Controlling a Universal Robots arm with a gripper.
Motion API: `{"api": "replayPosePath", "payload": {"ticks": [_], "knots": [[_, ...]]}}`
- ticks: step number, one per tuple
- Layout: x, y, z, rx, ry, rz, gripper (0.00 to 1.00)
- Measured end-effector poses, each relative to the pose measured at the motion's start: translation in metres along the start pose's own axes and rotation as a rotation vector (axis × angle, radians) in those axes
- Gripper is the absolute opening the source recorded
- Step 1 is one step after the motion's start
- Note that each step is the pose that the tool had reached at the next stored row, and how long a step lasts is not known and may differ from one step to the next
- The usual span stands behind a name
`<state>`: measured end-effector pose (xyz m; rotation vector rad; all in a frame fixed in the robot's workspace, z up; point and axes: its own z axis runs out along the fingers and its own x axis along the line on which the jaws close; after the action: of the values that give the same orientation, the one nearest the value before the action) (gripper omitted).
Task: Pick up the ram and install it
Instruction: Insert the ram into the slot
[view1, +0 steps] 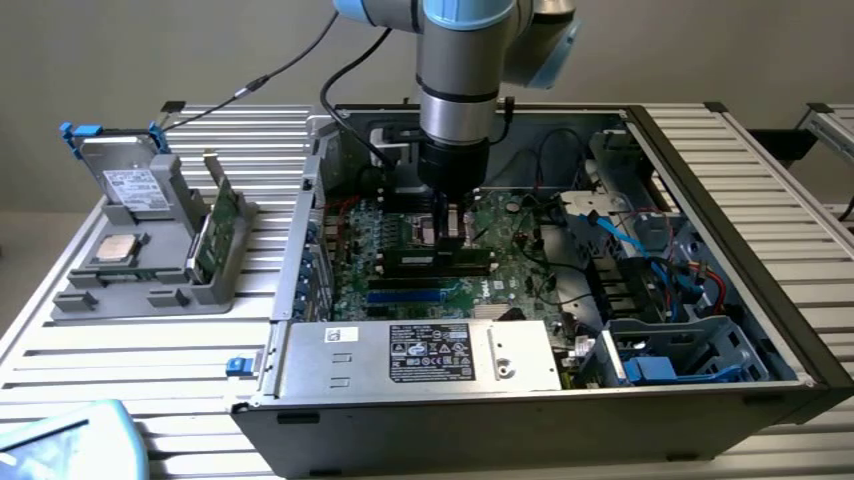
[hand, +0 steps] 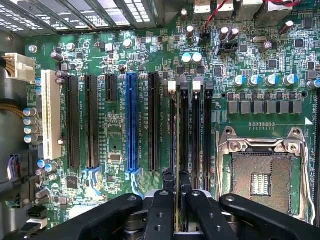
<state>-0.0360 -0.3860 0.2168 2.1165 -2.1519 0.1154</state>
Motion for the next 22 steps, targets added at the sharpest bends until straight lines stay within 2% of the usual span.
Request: {"api": "replayPosePath", "payload": {"ticks": [9,22], "knots": [[0.0003,-0.0001,-0.0009,0.0002,-0.003,0.0,0.15],[0.0034,0.0001,-0.001,0.0,-0.003,0.001,0.15]]}}
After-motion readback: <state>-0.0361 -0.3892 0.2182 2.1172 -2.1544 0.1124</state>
